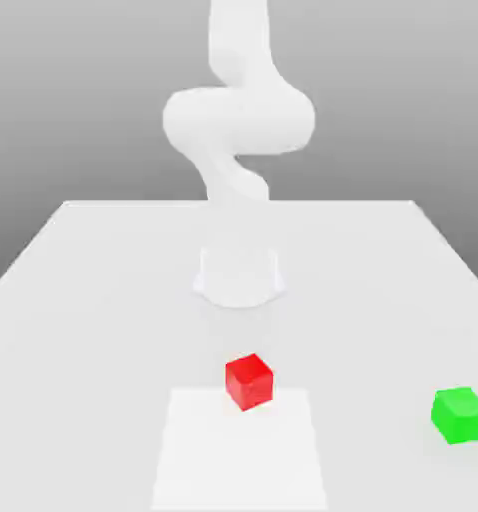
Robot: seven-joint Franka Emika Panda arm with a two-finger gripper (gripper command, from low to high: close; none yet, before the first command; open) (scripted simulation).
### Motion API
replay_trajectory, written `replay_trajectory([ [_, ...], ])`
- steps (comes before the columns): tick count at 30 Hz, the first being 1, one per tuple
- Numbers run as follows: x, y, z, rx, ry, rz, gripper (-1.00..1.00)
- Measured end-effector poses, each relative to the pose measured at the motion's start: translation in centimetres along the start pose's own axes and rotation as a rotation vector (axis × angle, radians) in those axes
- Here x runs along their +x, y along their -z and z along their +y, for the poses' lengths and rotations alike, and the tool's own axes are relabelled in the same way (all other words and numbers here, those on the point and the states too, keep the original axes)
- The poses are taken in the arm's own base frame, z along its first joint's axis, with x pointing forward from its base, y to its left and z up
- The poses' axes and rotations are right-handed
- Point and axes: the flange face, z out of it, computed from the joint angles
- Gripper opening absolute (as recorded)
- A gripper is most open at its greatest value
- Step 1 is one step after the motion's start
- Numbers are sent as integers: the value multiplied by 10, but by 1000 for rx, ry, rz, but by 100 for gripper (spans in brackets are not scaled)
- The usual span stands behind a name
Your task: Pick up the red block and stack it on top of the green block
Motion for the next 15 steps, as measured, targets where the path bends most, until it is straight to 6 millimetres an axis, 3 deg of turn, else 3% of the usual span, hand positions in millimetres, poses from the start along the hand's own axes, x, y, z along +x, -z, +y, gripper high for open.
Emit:
replay_trajectory([
  [4, -37, -95, 22, -97, 107, -111, 0],
  [8, -84, -175, 61, -180, 204, -233, 0],
  [12, -143, -239, 115, -254, 299, -375, 0],
  [15, -198, -275, 167, -304, 374, -502, 0],
])
